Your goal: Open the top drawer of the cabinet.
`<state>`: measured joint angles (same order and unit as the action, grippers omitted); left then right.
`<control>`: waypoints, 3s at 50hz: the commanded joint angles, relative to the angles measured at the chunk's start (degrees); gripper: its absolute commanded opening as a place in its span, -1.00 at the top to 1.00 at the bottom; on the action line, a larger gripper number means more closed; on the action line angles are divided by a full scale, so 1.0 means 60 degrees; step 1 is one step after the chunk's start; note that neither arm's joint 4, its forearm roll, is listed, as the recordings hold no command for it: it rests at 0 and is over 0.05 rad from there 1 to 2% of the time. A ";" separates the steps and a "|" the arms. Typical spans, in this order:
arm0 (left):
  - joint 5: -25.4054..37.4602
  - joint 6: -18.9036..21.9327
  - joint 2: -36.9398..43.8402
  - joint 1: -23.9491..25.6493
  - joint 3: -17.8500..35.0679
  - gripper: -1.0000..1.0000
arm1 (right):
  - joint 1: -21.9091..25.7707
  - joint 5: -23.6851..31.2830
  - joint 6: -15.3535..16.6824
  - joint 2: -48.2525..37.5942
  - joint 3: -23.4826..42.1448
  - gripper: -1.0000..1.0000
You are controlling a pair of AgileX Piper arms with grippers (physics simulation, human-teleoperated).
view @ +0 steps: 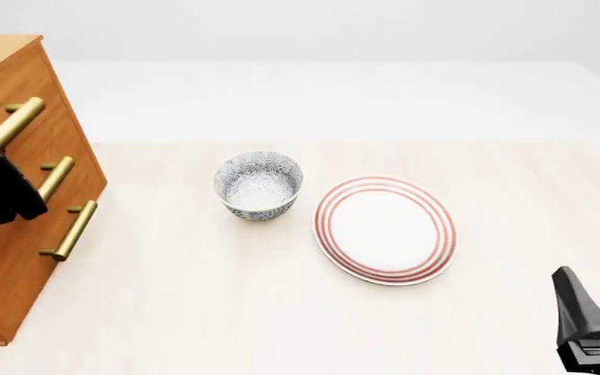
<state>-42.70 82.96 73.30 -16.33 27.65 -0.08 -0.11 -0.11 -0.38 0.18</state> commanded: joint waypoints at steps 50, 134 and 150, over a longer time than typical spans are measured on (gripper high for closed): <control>-0.0323 0.0700 -0.1040 0.1712 -0.1368 1.00 | 0.0001 0.0000 0.0000 -0.0001 0.0000 -1.00; 0.0544 0.0771 -0.2475 0.4014 -0.1239 1.00 | -0.0001 0.0000 -0.0001 0.0001 0.0000 -1.00; 0.0997 0.0661 -0.3008 0.4379 -0.1110 1.00 | -0.0001 0.0000 0.0000 0.0001 0.0000 -1.00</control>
<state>-36.69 86.94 60.09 7.13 20.53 -0.08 -0.11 -0.12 -0.38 0.18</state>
